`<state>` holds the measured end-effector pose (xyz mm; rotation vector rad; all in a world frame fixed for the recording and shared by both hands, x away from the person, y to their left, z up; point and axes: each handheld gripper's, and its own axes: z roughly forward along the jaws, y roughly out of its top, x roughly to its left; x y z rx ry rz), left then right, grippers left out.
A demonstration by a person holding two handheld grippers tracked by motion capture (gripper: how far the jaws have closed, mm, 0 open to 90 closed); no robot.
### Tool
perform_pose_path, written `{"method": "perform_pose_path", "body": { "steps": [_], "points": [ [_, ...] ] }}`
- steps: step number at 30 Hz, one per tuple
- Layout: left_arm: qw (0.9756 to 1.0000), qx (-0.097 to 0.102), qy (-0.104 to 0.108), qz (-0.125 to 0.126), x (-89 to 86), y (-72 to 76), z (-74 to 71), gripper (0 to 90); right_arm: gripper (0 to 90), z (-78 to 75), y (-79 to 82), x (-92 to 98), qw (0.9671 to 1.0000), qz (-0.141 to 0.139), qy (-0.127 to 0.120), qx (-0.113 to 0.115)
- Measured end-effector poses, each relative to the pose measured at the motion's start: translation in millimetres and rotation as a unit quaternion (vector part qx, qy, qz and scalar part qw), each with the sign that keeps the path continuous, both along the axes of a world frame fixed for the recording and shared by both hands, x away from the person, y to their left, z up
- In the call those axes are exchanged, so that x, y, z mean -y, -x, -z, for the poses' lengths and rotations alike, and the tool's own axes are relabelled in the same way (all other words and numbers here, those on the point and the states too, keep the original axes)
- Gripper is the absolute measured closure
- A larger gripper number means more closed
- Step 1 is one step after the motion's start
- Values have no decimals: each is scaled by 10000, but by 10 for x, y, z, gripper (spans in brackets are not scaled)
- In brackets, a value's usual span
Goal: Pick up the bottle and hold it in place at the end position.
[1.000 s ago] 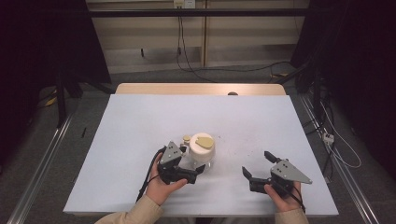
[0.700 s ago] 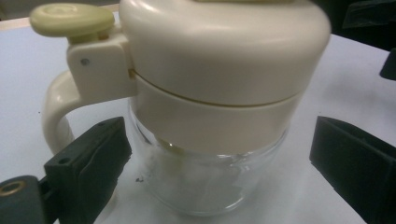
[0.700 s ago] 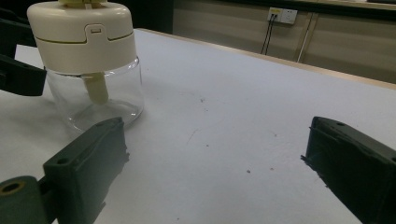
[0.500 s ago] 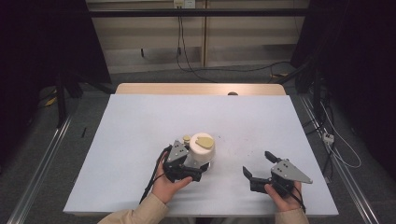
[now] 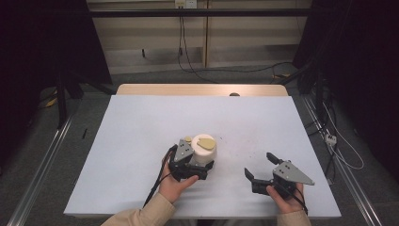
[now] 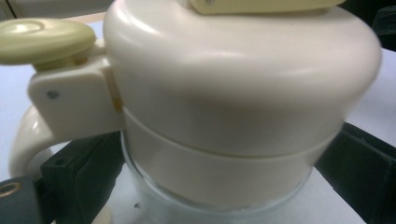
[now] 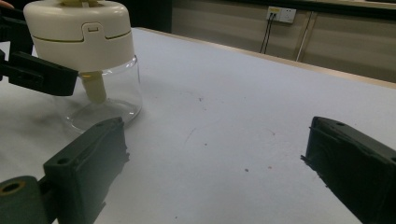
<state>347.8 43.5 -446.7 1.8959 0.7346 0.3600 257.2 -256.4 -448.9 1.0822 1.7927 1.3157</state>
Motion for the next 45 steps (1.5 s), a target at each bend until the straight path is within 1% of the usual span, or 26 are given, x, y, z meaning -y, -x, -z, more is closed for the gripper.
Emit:
{"method": "perform_pose_path", "body": {
  "steps": [2, 5, 6, 10, 11, 13, 14, 18, 25, 26, 27, 28, 36, 45],
  "points": [
    [10000, 46, -27, -26, 13, -4, 4, 40, 45, 1, -1, 0, 10000, 1, -1, -2],
    [10000, 59, 7, -70, 39, -6, 11, 39, 45, 1, -4, 1, 10000, -3, 1, 3],
    [9999, 99, -10, -75, 40, -11, 13, 38, 45, 0, -3, 0, 10000, 4, 4, -2],
    [9998, 91, 47, -156, 73, -12, 25, 34, 44, 2, -5, -2, 10000, -8, 5, -2],
    [9998, 125, 8, -147, 76, -19, 27, 32, 45, 2, -5, -3, 10000, -11, 5, -3],
    [9998, 141, 10, -170, 85, -22, 32, 32, 44, 2, -6, -4, 10000, -14, 5, -7],
    [9996, 147, 38, -221, 99, -23, 37, 31, 45, 3, -7, -4, 10000, -16, 9, -4],
    [9994, 123, 117, -289, 125, -27, 46, 23, 45, 4, -10, -5, 10000, -19, 8, -3],
    [9992, 195, 202, -290, 133, -54, 62, 23, 45, 5, -11, -1, 10000, -19, -3, -5],
    [9990, 163, 304, -300, 141, -60, 73, 24, 45, 6, -11, 0, 10000, -22, 2, -7],
    [9990, 231, 250, -276, 138, -68, 75, 28, 45, 7, -11, 1, 10000, -21, 0, -7],
    [9990, 259, 249, -273, 140, -69, 80, 38, 45, 7, -11, 2, 10000, -23, 0, -7],
    [9984, 400, 296, -257, 152, -75, 94, 44, 45, 11, -19, 3, 10000, -2, 1, -22],
    [9982, 383, 377, -271, 138, -77, 98, 48, 45, 10, -20, 2, 10000, -42, 11, -11]
  ]
}}
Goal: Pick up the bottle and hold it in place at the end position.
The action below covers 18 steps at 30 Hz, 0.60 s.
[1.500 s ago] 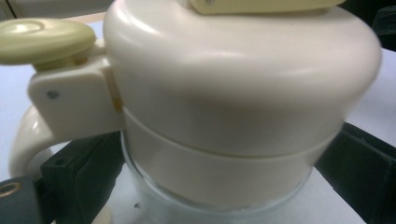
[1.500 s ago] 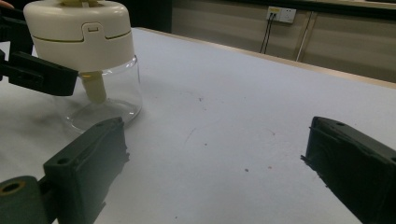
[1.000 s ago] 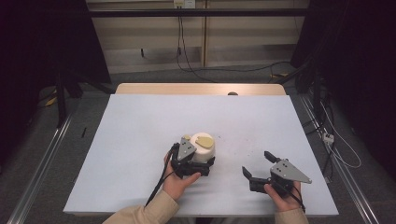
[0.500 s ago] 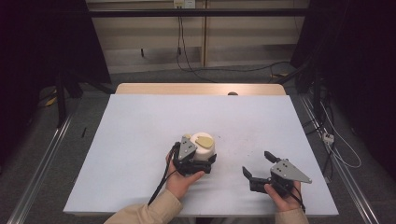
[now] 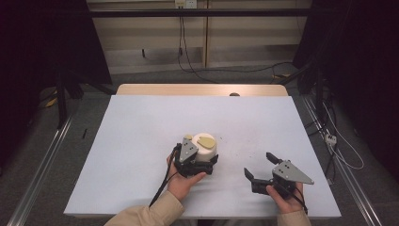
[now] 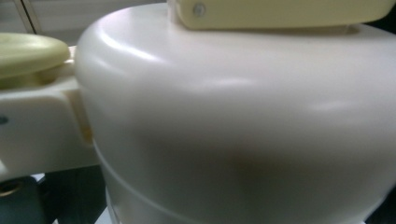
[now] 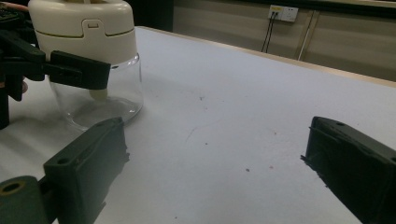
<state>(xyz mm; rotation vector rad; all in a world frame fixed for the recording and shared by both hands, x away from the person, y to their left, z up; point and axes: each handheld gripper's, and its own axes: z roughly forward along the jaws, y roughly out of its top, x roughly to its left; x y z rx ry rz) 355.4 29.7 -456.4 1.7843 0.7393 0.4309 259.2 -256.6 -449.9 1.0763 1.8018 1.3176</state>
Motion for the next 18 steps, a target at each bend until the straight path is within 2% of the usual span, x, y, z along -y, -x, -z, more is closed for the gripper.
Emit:
{"method": "perform_pose_path", "body": {
  "steps": [5, 10, 18],
  "points": [
    [10000, 19, 12, 17, -10, -4, 1, 49, 45, -1, -3, 4, 10000, 1, -5, 3],
    [9998, -64, 172, -23, -33, -13, 4, 49, 45, -3, 2, 5, 10000, 11, -12, 2],
    [9997, -68, 229, 28, -47, -25, -12, 50, 45, -5, -1, 5, 10000, 4, -23, -1]
  ]
}}
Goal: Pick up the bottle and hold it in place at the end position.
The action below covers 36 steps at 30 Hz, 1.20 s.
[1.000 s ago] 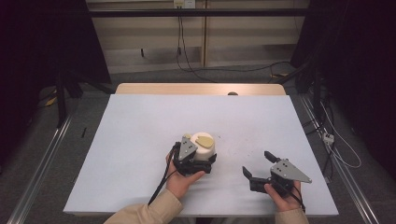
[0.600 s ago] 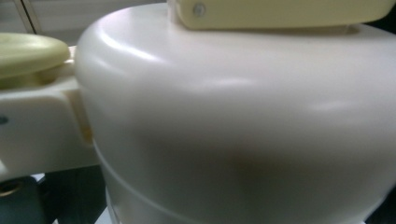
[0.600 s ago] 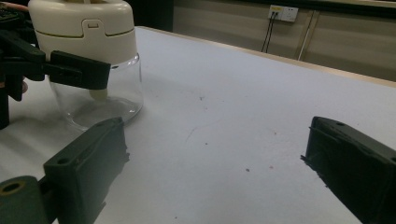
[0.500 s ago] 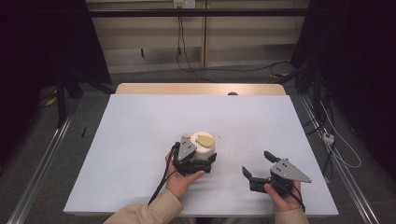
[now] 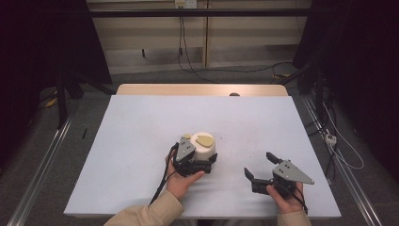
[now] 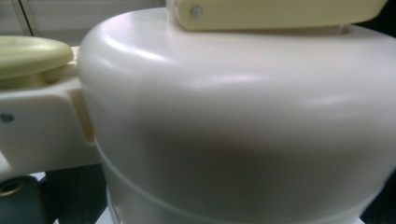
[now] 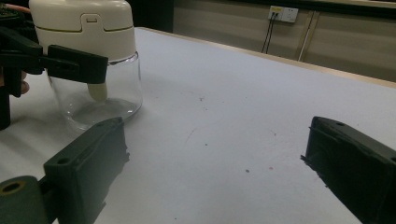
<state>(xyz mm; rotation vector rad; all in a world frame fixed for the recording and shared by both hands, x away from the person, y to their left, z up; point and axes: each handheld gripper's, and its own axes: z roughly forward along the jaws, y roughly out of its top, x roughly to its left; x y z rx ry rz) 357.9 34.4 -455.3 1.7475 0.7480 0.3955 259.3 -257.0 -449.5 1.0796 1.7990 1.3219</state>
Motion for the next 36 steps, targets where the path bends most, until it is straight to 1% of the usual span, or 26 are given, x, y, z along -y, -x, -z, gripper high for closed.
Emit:
{"method": "perform_pose_path", "body": {
  "steps": [1, 2, 5, 7, 9, 10, 12, 16, 17, 20, 26, 29, 35, 36],
  "points": [
    [10000, 0, 0, 0, 0, 0, 0, 50, 45, 0, 0, 0, 10000, 0, 0, 0],
    [10000, -21, 50, -18, 0, 1, -5, 50, 45, 0, 0, 0, 10000, 0, -2, -2],
    [10000, -13, 42, -23, -15, -16, -18, 50, 45, -1, 2, 0, 10000, 0, -2, 6],
    [9999, -66, 77, -64, -30, -34, -32, 50, 45, -1, 2, -1, 10000, 0, -1, 1],
    [9999, -74, 86, -65, -41, -49, -47, 50, 45, 0, 1, -1, 10000, -2, 3, 2],
    [9999, -55, 55, -66, -50, -55, -58, 50, 45, 0, 1, -2, 10000, -7, 1, 0],
    [9999, -52, 89, -81, -50, -57, -66, 50, 45, 0, 0, -4, 10000, -9, 2, 4],
    [10000, 25, 22, -54, -56, -73, -105, 51, 45, 1, 0, -4, 10000, -8, 5, 1],
    [10000, 75, -10, -10, -55, -79, -126, 51, 45, 2, 0, -4, 10000, -7, 6, 0],
    [9999, 97, -26, 17, -52, -86, -151, 51, 45, 1, 1, -4, 10000, 0, 11, 1],
    [10000, 60, -11, 43, -58, -135, -184, 51, 45, 1, 4, -2, 10000, -16, 29, 15],
    [10000, 33, -11, 1, -62, -162, -179, 51, 45, 1, 6, -1, 10000, -11, 24, 9],
    [10000, 57, -13, -62, -90, -234, -201, 51, 45, 1, 9, -2, 10000, -19, 31, 11],
    [10000, 22, 2, -74, -90, -243, -206, 51, 46, 1, 9, -3, 10000, -21, 28, 11]
  ]
}}
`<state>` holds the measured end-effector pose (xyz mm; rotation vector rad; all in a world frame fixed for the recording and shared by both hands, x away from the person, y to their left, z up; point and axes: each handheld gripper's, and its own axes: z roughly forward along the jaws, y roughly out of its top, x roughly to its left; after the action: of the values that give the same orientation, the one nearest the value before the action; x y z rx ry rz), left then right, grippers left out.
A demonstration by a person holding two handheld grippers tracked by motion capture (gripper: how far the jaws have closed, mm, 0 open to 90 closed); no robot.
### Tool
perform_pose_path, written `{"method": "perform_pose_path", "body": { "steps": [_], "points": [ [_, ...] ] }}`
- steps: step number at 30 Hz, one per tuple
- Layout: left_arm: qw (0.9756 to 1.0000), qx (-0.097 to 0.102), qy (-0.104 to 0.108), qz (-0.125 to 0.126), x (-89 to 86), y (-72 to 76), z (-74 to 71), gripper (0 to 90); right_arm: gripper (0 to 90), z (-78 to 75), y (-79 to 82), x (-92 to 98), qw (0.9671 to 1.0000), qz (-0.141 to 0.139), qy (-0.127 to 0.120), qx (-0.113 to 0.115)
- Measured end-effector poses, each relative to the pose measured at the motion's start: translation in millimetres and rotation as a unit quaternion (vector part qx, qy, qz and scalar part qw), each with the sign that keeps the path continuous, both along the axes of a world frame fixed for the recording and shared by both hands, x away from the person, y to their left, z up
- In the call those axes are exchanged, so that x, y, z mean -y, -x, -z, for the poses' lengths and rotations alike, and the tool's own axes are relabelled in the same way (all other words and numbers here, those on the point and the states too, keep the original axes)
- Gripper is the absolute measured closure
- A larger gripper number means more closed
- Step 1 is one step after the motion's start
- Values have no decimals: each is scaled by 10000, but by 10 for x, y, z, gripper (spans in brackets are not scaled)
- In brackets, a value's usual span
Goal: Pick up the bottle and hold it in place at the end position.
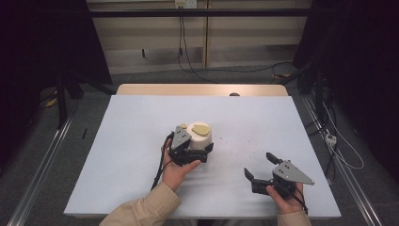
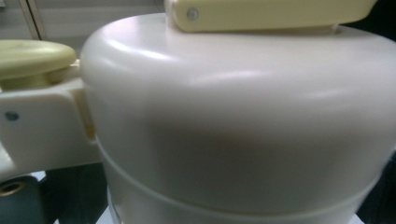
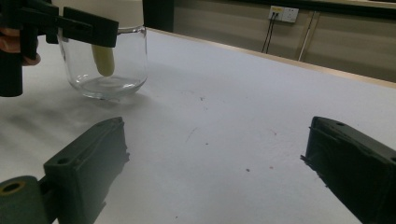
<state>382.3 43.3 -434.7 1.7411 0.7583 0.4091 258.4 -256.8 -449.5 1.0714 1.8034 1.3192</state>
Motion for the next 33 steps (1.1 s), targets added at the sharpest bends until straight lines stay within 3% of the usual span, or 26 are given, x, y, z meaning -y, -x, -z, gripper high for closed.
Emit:
{"method": "perform_pose_path", "body": {
  "steps": [25, 33],
  "points": [
    [9999, 52, 4, -99, -2, -185, 11, 51, 47, -8, 14, 2, 10000, 21, -20, 16],
    [9999, 38, -82, -144, 13, -217, 41, 51, 47, -10, 15, 1, 10000, 16, -18, 25]
  ]
}}
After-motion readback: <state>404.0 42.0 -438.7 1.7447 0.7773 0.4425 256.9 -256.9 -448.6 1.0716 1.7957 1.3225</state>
